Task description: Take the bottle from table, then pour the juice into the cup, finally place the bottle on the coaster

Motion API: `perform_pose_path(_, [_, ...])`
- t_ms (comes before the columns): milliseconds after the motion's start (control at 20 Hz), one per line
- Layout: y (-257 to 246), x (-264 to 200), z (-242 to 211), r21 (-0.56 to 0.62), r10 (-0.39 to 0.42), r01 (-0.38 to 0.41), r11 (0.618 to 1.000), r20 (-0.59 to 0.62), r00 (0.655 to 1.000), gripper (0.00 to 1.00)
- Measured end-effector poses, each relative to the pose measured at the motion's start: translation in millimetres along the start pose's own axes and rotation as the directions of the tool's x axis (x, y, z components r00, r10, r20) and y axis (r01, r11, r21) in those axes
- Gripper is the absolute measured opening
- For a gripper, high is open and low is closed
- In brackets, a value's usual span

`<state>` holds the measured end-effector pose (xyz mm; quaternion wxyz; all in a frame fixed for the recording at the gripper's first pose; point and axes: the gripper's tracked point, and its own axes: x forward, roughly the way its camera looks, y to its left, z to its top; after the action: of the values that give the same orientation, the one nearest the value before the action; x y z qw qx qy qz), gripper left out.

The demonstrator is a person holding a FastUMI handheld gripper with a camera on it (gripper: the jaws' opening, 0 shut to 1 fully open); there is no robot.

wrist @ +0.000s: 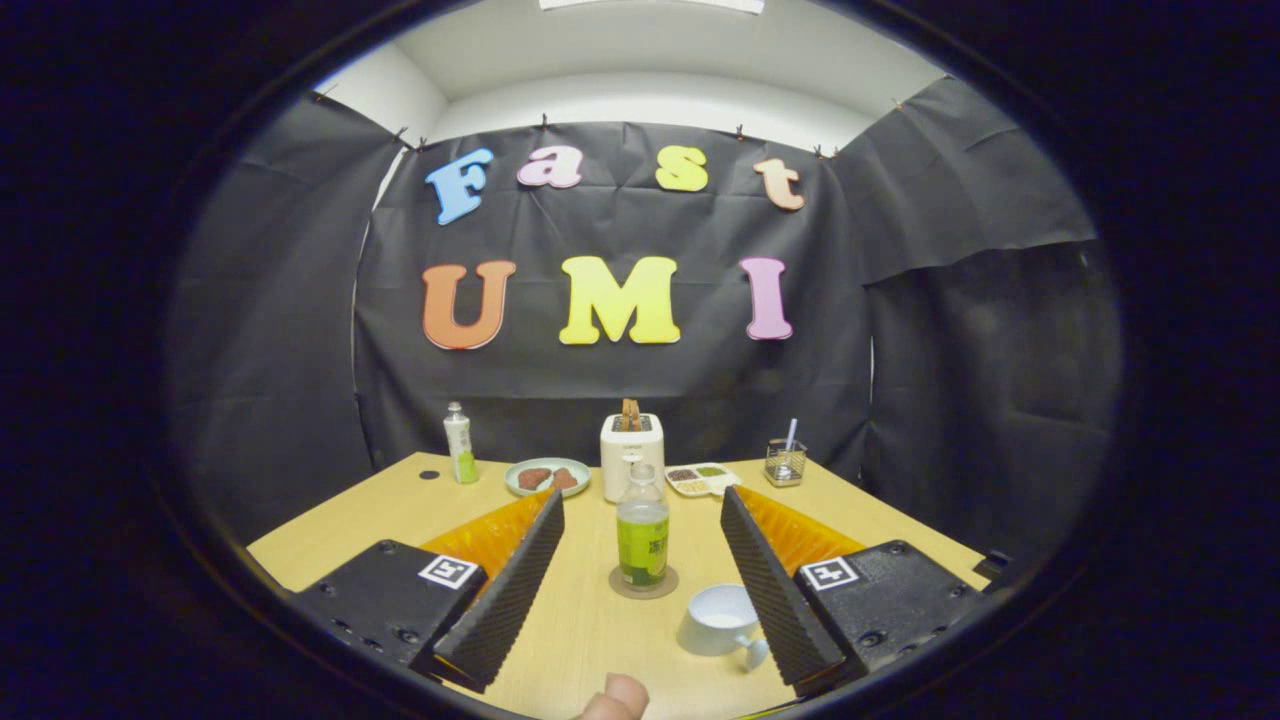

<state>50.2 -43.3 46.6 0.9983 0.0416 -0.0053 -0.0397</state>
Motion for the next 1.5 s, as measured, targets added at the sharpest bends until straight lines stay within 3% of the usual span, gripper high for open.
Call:
perform_pose_path(300, [0.5,-50.5,1.9,0.043,0.041,-0.046,0.998,0.101,0.994,1.0])
perform_pose_path(600, [-2.9,-48.8,-22.2,0.062,0.074,-0.077,0.995,0.056,0.996,1.0])
perform_pose_path(900, [1.2,-46.6,-39.1,-0.024,0.072,-0.071,0.997,0.032,0.997,1.0])
perform_pose_path(1200, [6.9,-67.0,-26.2,-0.096,0.059,-0.052,0.994,0.076,0.995,1.0])
perform_pose_path(1500, [10.7,-91.3,-28.0,-0.01,0.093,-0.092,0.996,0.097,0.991,1.0])
